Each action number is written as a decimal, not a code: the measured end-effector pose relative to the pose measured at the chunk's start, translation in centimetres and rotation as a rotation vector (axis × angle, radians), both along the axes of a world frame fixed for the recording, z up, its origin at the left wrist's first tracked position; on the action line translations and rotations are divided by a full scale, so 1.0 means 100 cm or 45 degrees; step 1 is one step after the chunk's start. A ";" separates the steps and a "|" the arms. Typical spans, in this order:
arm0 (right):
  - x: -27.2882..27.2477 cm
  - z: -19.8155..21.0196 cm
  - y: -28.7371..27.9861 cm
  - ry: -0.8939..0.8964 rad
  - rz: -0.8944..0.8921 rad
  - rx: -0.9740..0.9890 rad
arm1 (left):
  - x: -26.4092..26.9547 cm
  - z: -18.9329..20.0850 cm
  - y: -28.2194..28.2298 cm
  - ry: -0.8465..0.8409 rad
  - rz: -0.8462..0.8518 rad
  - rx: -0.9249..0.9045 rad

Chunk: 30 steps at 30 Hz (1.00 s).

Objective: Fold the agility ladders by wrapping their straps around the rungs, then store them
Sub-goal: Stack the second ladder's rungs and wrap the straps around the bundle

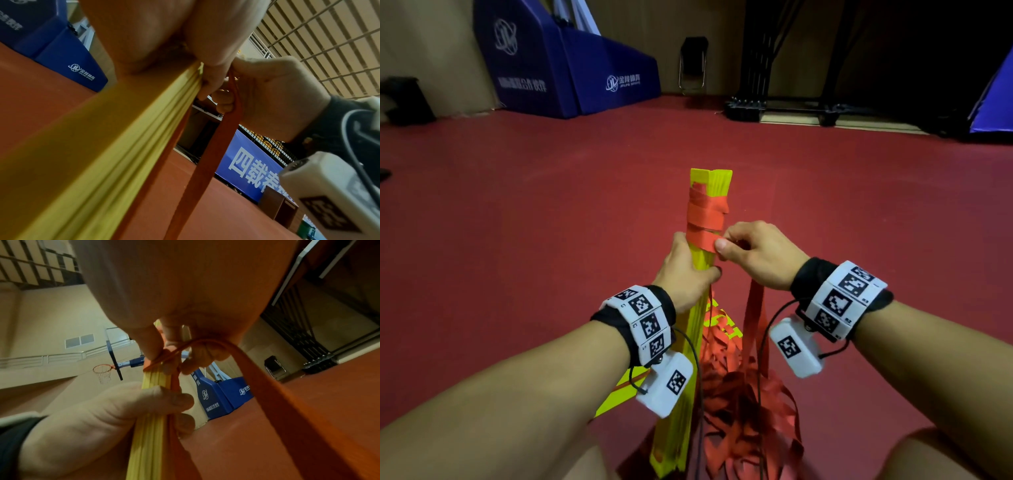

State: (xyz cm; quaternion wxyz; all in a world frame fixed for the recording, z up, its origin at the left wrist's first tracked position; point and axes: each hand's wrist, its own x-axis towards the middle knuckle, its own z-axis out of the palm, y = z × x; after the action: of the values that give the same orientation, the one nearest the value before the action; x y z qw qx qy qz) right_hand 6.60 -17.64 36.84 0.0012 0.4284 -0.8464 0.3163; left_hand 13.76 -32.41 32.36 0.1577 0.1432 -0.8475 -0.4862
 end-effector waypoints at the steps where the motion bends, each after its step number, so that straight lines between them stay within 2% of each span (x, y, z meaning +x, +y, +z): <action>1: -0.001 0.000 0.000 -0.049 0.037 -0.019 | -0.001 -0.001 -0.001 0.003 -0.008 0.009; 6: -0.004 0.002 0.001 -0.205 0.215 -0.265 | -0.005 0.002 0.007 0.080 -0.041 0.146; 10: -0.007 0.004 0.002 -0.372 0.265 -0.447 | -0.011 -0.001 0.006 0.135 -0.107 0.257; 19: -0.015 0.001 0.002 -0.451 0.380 -0.545 | -0.008 0.007 0.001 0.176 -0.195 0.442; 23: -0.014 0.000 -0.001 -0.358 0.341 -0.474 | -0.004 0.014 0.004 0.184 -0.280 0.569; 26: -0.013 -0.004 -0.003 -0.356 0.286 -0.516 | -0.004 0.014 0.005 0.194 -0.260 0.611; 30: -0.014 -0.009 -0.008 -0.462 0.263 -0.567 | -0.002 0.012 0.008 0.138 -0.252 0.682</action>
State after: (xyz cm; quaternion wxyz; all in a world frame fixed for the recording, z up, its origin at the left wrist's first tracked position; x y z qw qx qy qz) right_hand 5.16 -18.40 35.92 -0.0883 0.4377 -0.6946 0.5641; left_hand 13.52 -31.60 33.59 0.1109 0.0702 -0.6890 -0.7128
